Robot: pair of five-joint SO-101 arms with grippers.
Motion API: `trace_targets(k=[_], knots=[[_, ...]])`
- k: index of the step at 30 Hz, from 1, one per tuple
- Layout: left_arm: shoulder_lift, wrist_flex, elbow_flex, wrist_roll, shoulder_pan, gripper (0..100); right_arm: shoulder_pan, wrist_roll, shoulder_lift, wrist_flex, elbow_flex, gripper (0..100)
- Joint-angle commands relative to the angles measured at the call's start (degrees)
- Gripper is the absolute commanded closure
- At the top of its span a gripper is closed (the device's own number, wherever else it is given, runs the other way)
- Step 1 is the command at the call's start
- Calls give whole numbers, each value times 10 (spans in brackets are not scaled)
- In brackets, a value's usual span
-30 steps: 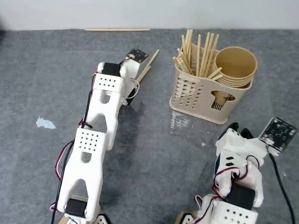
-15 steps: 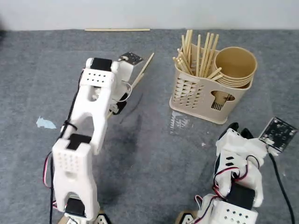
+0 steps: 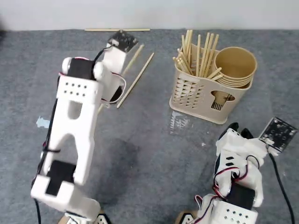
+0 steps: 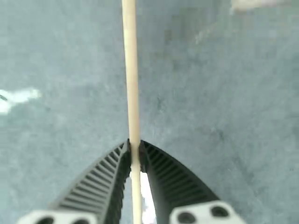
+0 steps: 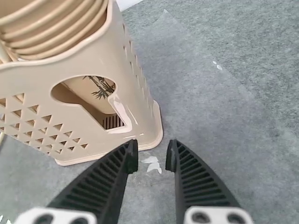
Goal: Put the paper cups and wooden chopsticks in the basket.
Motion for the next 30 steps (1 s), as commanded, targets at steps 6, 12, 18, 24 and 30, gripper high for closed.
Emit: trace_targets(k=[6, 12, 18, 24, 30], knots=[[-93, -172, -34, 164, 79, 989, -4, -7, -7, -7, -2, 887], [-110, -384, -33, 218, 129, 989, -6, -7, -7, -7, -2, 887], [-105, -577, -30, 269, 166, 989, -6, -7, -7, -7, -2, 887], [-42, -692, -24, 317, 196, 989, -6, -7, -7, -7, -2, 887], [76, -762, -24, 319, 205, 987, -6, -7, -7, -7, -2, 887]])
